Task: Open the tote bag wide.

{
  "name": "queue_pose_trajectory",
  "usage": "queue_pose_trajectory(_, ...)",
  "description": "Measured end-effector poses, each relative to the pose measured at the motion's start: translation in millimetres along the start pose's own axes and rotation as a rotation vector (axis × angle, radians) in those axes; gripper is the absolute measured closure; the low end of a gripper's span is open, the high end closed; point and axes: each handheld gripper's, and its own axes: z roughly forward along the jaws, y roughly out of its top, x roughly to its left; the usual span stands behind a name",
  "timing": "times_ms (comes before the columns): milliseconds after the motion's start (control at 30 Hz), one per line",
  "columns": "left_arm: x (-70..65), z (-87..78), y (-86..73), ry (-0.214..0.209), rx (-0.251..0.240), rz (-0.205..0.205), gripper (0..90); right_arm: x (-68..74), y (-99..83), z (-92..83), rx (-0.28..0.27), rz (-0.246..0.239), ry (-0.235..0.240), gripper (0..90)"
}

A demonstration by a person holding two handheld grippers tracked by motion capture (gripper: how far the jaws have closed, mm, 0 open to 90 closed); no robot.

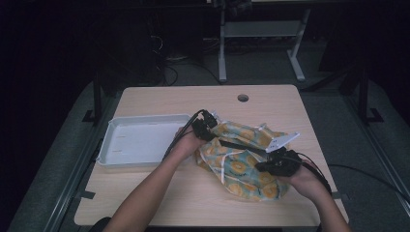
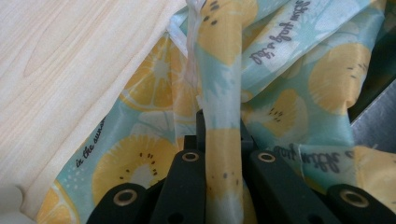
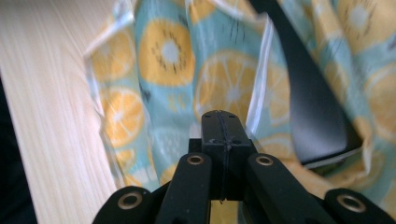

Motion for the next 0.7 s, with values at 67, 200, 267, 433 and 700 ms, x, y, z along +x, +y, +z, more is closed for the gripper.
queue_pose_trajectory(67, -0.3, 0.0, -0.1, 0.000, -0.001, 0.000, 87.3, -1.5, -2.5, -3.4, -0.022, 0.012, -0.007, 86.6)
queue_pose_trajectory(200, 0.0, 0.1, -0.2, -0.001, 0.001, 0.001, 87.3, -6.2, 1.2, -19.7, -0.116, 0.026, -0.072, 67.2)
queue_pose_trajectory(267, -0.1, 0.1, -0.2, -0.001, 0.001, 0.002, 87.3, -10.3, 3.6, -23.5, -0.150, 0.027, -0.112, 59.2)
queue_pose_trajectory(433, -0.8, 1.0, -0.1, 0.000, -0.008, -0.002, 87.3, -15.6, 10.1, -16.0, -0.140, 0.028, -0.142, 48.4)
queue_pose_trajectory(700, -0.6, 0.6, 0.8, -0.002, 0.000, 0.003, 87.3, -22.7, 19.2, -0.6, -0.074, 0.033, -0.122, 84.4)
